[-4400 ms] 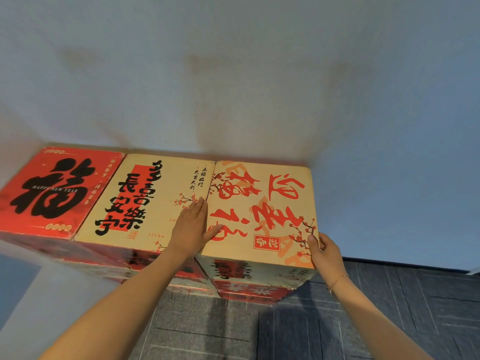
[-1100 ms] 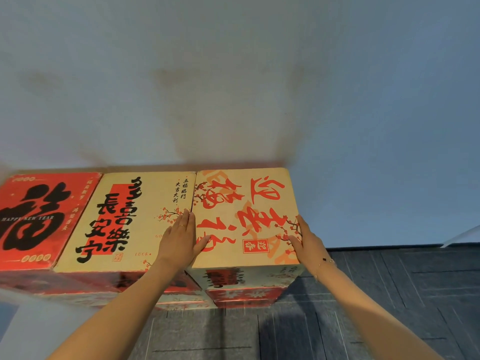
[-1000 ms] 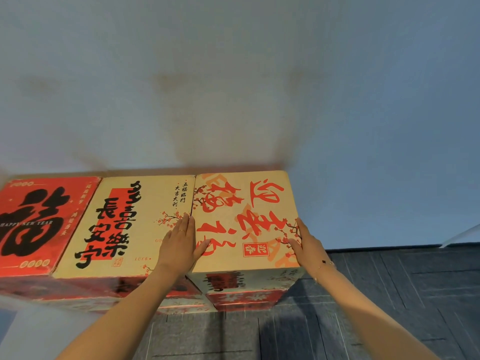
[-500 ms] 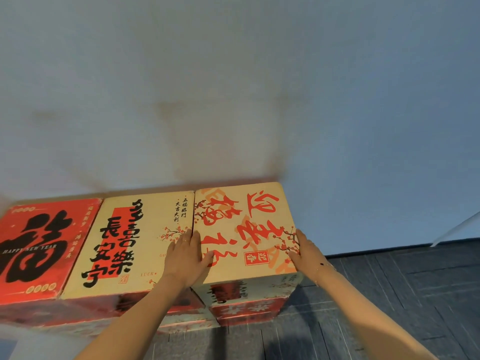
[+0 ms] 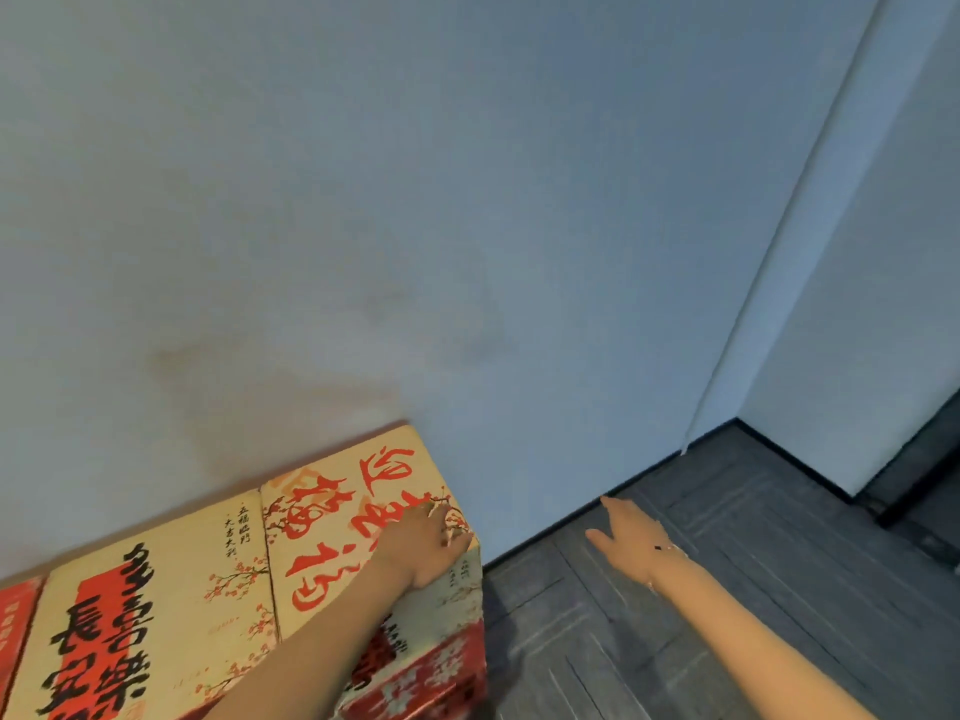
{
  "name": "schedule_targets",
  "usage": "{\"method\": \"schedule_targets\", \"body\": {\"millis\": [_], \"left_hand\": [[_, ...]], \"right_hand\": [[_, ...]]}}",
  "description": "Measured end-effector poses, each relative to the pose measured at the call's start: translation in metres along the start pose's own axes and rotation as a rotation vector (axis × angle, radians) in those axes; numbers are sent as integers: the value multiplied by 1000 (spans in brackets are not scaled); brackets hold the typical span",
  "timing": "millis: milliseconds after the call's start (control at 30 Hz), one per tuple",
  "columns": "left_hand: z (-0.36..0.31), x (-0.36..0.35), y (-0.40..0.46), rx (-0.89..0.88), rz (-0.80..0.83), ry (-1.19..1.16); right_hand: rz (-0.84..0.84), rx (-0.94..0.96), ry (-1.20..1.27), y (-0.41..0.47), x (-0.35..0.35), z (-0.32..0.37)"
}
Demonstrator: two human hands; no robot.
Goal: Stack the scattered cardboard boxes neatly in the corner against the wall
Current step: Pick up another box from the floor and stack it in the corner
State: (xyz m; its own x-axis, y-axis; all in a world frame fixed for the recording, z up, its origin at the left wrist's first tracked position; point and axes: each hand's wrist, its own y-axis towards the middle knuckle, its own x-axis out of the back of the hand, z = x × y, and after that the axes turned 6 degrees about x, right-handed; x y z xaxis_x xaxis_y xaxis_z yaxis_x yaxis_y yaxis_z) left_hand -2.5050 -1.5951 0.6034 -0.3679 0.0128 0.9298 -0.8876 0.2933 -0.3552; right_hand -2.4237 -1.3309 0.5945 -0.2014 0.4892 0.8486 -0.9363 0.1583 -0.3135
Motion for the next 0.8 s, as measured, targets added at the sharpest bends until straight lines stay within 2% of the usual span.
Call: {"method": "schedule_targets", "body": {"millis": [100,367,567,800], "left_hand": [[-51,10,-3,-130,25,30],[-191,2,-45,-429,74,108],[-293,-36,-108,-611,76,127],[-398,-105,-215,-810,121,155]], "right_hand": [[-51,-106,-12,-42,21,-43],[-197,-386,140,-203,52,-150],[-293,-654,171,-342,26,-223],[-368,-856,242,-531,-16,-269]]}}
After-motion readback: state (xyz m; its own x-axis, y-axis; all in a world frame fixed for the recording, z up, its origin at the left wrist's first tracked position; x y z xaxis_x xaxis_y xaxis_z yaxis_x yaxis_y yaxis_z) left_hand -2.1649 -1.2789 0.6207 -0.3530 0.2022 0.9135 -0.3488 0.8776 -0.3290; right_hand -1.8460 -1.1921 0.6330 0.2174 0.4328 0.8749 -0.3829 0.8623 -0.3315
